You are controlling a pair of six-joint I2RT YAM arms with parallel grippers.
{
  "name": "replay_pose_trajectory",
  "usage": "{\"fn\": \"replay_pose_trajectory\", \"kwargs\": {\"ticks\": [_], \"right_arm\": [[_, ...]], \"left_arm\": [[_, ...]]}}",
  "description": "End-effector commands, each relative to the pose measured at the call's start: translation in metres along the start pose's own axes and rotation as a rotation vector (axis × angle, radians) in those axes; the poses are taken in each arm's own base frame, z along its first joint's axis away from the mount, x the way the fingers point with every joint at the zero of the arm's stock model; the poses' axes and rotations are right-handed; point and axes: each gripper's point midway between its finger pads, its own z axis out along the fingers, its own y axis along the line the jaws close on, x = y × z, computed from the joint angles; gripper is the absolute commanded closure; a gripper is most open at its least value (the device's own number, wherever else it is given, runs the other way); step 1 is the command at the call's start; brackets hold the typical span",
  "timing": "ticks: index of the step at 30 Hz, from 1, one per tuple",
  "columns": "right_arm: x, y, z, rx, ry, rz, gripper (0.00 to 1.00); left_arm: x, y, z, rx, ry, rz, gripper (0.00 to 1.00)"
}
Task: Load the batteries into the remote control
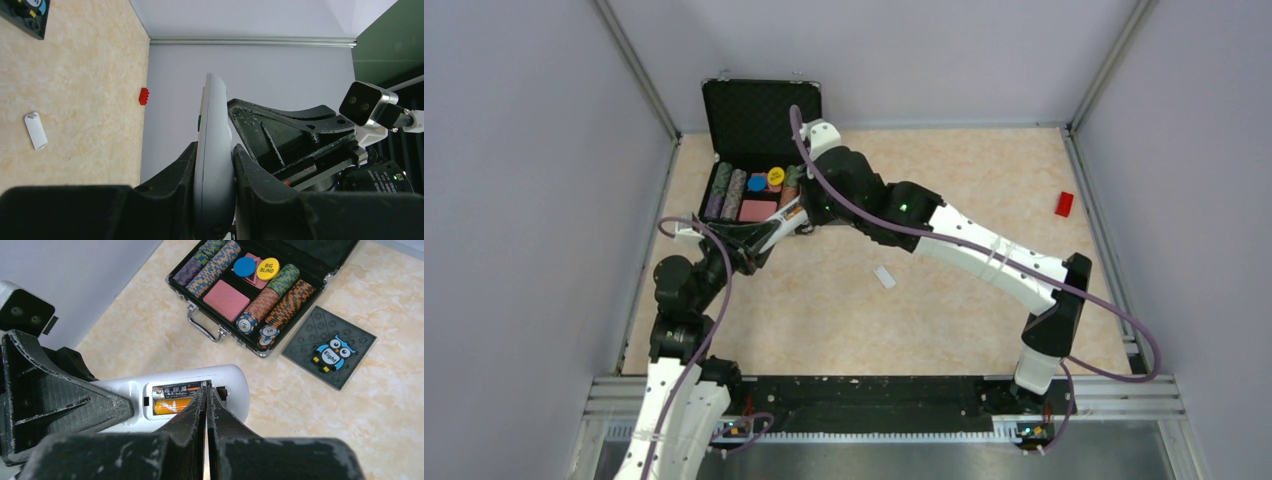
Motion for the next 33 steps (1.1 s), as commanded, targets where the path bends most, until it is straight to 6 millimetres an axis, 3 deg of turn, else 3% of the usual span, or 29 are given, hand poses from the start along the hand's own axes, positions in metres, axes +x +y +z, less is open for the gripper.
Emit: {"fn": "replay_pose_trajectory", "kwargs": {"ticks": [1,7,15,23,25,28,33], "right_arm": [[0.050,0.021,0.002,-0.053,0.113,-0.108,1.00],[0.055,0.014,0.003,-0.005,0.098,-0.142,1.00],[0.013,0.001,-0.023,-0.014,0.010,-0.034,0.68],[-0.013,-0.025,-0.055,-0.054,-0.037,0.110,0.54],[-0.008,-0.038,-0.057,-0.061,-0.018,0.153,0.52],[0.015,-0.067,-0.054,-0.017,0.022,0.186,0.50],[0.086,-0.115,-0.042,0.054,0.188,0.202,0.47]], "left_arm": [[0.003,-0.063,-0.010,0.231,-0.009,0.051,1.00],[0.003,-0.060,-0.009,0.219,-0.008,0.054,1.00],[0.003,-0.025,-0.007,0.098,-0.007,0.148,1.00],[0.009,0.002,-0.003,0.067,0.051,0.253,1.00],[0.009,0.012,-0.002,0.029,0.061,0.292,1.00],[0.007,0.030,-0.001,-0.032,0.067,0.362,1.00],[0.008,0.050,-0.003,-0.112,0.112,0.438,1.00]]}}
